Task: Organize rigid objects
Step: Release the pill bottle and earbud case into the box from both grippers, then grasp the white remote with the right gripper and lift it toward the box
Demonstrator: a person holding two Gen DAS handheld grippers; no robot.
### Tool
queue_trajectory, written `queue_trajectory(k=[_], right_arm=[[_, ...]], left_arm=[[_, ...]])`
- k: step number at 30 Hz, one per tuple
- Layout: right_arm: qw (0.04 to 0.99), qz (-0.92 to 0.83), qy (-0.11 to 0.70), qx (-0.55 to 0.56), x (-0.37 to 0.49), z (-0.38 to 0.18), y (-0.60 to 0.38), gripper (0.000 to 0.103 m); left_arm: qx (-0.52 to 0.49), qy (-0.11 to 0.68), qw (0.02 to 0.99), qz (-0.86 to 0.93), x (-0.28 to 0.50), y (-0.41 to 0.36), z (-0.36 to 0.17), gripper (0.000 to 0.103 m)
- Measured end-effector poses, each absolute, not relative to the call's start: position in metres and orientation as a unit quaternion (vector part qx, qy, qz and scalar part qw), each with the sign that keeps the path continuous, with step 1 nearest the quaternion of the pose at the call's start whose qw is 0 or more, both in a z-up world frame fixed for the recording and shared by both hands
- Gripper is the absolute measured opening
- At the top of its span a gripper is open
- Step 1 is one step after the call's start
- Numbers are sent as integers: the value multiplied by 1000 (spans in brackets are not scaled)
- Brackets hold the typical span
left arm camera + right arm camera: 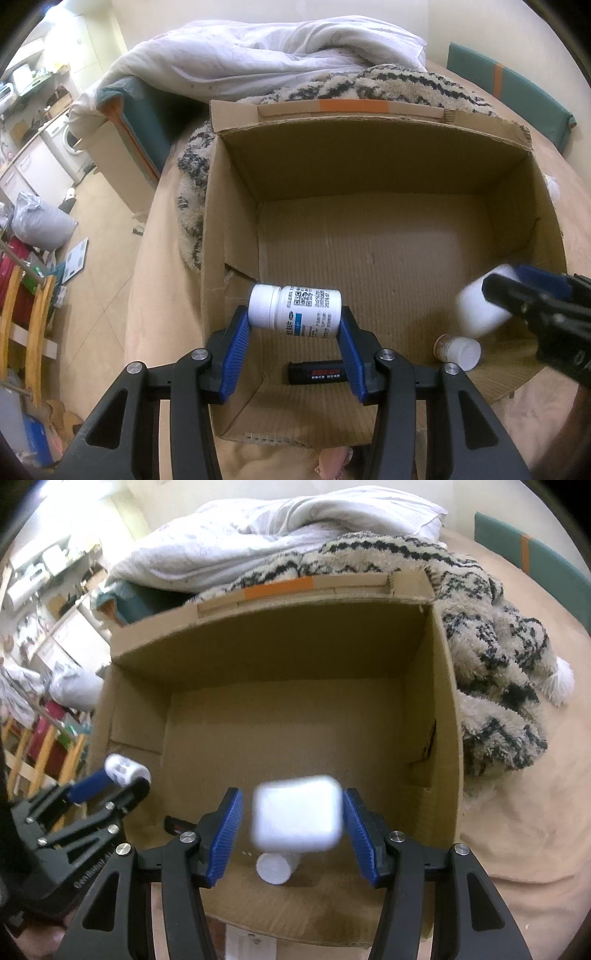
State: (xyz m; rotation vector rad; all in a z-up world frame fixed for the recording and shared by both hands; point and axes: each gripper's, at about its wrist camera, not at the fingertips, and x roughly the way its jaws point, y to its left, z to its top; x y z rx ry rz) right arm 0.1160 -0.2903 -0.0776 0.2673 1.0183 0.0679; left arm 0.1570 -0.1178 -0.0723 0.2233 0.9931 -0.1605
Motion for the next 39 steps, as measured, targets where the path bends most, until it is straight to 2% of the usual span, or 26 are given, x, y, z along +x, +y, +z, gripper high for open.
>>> queue_trajectory(k=[2, 4, 5, 7, 9, 10, 28, 39], right_arm=[[864, 36, 482, 138, 116, -75, -292, 60], [863, 41, 479, 152, 116, -74, -295, 65], [864, 42, 477, 158, 117, -73, -296, 69], [869, 44, 465, 164, 115, -68, -297, 79], [876, 42, 452, 165, 113, -63, -298, 101], [879, 44, 445, 168, 112, -60, -298, 103], [889, 33, 419, 183, 93, -42, -311, 103], [887, 31, 420, 191, 60, -33, -315, 103]], left_arm=[[104, 474, 871, -81, 155, -117, -70, 48], [95, 472, 872, -88, 153, -116, -67, 60], [91, 470, 873, -91, 153, -116, -65, 62], [84, 467, 875, -95, 151, -116, -62, 66], [84, 463, 877, -93, 150, -116, -58, 67], [84, 462, 878, -92, 149, -116, -57, 67], [73, 430, 896, -86, 134, -102, -30, 68], [56, 450, 889, -60, 114, -77, -25, 68]])
